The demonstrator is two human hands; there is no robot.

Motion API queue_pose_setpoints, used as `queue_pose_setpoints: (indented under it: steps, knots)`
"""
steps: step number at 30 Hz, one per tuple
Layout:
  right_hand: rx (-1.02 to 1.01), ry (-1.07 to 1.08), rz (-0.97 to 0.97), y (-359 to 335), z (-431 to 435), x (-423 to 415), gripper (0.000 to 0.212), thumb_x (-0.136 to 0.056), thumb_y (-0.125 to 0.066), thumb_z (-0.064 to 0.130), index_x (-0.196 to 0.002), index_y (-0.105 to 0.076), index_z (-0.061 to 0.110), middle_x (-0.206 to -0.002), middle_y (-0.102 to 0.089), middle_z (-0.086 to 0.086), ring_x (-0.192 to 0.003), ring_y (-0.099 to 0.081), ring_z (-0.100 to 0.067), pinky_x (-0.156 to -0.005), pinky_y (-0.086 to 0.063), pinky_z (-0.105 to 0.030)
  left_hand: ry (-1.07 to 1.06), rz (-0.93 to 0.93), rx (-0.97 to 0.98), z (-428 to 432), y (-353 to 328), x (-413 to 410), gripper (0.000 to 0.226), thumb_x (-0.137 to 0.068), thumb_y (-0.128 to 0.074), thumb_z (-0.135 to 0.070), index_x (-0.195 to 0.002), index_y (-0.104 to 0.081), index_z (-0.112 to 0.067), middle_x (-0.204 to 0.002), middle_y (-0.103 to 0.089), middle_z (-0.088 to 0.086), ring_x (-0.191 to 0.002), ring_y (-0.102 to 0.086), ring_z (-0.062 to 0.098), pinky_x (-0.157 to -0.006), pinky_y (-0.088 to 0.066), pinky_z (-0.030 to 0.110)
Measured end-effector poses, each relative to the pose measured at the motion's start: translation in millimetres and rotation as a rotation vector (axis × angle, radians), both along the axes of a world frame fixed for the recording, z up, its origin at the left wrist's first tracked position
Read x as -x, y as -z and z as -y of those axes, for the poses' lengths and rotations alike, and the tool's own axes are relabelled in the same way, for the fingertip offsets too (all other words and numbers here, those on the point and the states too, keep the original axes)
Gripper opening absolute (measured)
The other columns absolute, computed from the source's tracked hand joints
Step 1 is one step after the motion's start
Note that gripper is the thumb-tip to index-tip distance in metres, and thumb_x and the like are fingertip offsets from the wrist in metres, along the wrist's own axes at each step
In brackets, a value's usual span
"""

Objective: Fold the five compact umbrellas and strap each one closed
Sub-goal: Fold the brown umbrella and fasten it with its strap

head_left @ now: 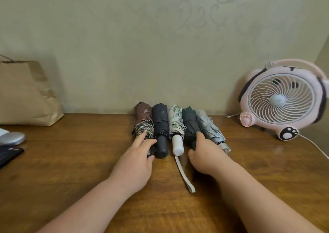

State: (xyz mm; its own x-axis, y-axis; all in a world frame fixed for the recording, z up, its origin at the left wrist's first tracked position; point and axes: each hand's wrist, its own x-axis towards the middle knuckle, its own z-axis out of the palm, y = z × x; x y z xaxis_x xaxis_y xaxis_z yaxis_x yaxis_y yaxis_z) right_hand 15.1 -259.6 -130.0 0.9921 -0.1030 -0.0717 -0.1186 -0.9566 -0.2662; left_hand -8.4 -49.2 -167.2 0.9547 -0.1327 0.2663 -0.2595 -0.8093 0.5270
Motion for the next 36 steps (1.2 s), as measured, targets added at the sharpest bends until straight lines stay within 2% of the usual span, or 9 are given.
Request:
queue_pose_setpoints:
  steps: [8, 10, 13, 15, 18, 20, 26, 31, 36]
  knots:
    - [0.056, -0.133, -0.045, -11, 3, -27, 0.067, -0.103, -0.044, 0.034, -0.159, -0.013, 0.012, -0.142, -0.054, -0.015, -0.124, -0.057, -0.031, -0.102, -0.048, -0.042, 0.016, 0.006, -0.016, 1, 2, -2, 0.052, -0.104, -0.053, -0.022, -0.151, -0.037, -0.037, -0.17, -0.007, -0.012, -0.153, -0.026, 0.013, -0.119, -0.029, 0.027]
    - [0.055, -0.147, -0.043, -13, 6, -26, 0.06, -0.103, -0.044, 0.043, -0.154, -0.03, 0.014, -0.139, -0.057, -0.012, -0.125, -0.056, -0.03, -0.1, -0.048, -0.04, 0.014, 0.013, -0.001, 0, 1, -2, 0.053, -0.103, -0.056, -0.023, -0.151, -0.037, -0.036, -0.169, -0.01, -0.014, -0.152, -0.026, 0.011, -0.119, -0.028, 0.027]
    - [0.062, -0.072, 0.212, -24, 29, -24, 0.04, -0.096, -0.048, 0.054, -0.116, -0.063, 0.022, -0.116, -0.066, -0.006, -0.113, -0.06, -0.031, -0.084, -0.05, -0.037, -0.01, 0.032, 0.056, -3, 0, -3, 0.058, -0.098, -0.064, -0.028, -0.151, -0.039, -0.033, -0.165, -0.019, -0.016, -0.147, -0.033, 0.008, -0.116, -0.029, 0.025]
    - [0.113, 0.084, 0.309, -25, 53, -25, 0.048, -0.092, -0.051, 0.055, -0.124, -0.059, 0.02, -0.123, -0.061, -0.009, -0.118, -0.055, -0.033, -0.091, -0.051, -0.043, -0.027, 0.041, 0.085, -3, 0, -2, 0.061, -0.094, -0.068, -0.036, -0.149, -0.041, -0.033, -0.162, -0.022, -0.017, -0.141, -0.041, 0.011, -0.112, -0.037, 0.028]
    - [-0.003, 0.173, 0.07, -10, 74, -28, 0.056, -0.091, -0.056, 0.053, -0.134, -0.047, 0.019, -0.13, -0.059, -0.011, -0.115, -0.058, -0.032, -0.093, -0.052, -0.042, -0.044, 0.032, 0.098, -2, -2, 0, 0.06, -0.094, -0.067, -0.038, -0.148, -0.041, -0.035, -0.163, -0.019, -0.017, -0.133, -0.05, 0.014, -0.106, -0.045, 0.03]
    - [-0.138, 0.137, 0.082, 0, 74, -35, 0.049, -0.097, -0.055, 0.042, -0.139, -0.048, 0.017, -0.13, -0.063, -0.011, -0.112, -0.061, -0.03, -0.089, -0.051, -0.037, -0.061, 0.015, 0.093, -1, -3, -1, 0.055, -0.099, -0.061, -0.034, -0.149, -0.04, -0.035, -0.166, -0.016, -0.015, -0.128, -0.054, 0.017, -0.105, -0.044, 0.03]
    - [-0.235, 0.036, 0.238, 7, 45, -64, 0.028, -0.101, -0.045, 0.024, -0.12, -0.063, 0.014, -0.119, -0.068, -0.011, -0.104, -0.062, -0.033, -0.091, -0.052, -0.04, -0.037, 0.008, 0.057, 0, -1, -3, 0.048, -0.105, -0.05, -0.031, -0.151, -0.036, -0.037, -0.17, -0.008, -0.012, -0.15, -0.031, 0.014, -0.115, -0.036, 0.031]
    - [-0.285, 0.038, 0.215, 11, 37, -65, 0.035, -0.104, -0.038, 0.029, -0.125, -0.06, 0.012, -0.129, -0.063, -0.015, -0.115, -0.058, -0.037, -0.098, -0.049, -0.046, -0.039, 0.018, 0.037, 1, 0, -5, 0.049, -0.105, -0.051, -0.031, -0.151, -0.035, -0.036, -0.17, -0.009, -0.011, -0.15, -0.031, 0.014, -0.115, -0.034, 0.03]
    - [-0.473, 0.06, 0.065, -19, 34, -26, 0.044, -0.107, -0.038, 0.018, -0.148, -0.044, 0.004, -0.153, -0.047, -0.013, -0.141, -0.041, -0.031, -0.111, -0.033, -0.035, -0.062, 0.068, 0.116, -3, 1, -7, 0.051, -0.101, -0.058, -0.036, -0.149, -0.041, -0.03, -0.163, -0.027, -0.013, -0.145, -0.036, 0.009, -0.111, -0.032, 0.025]
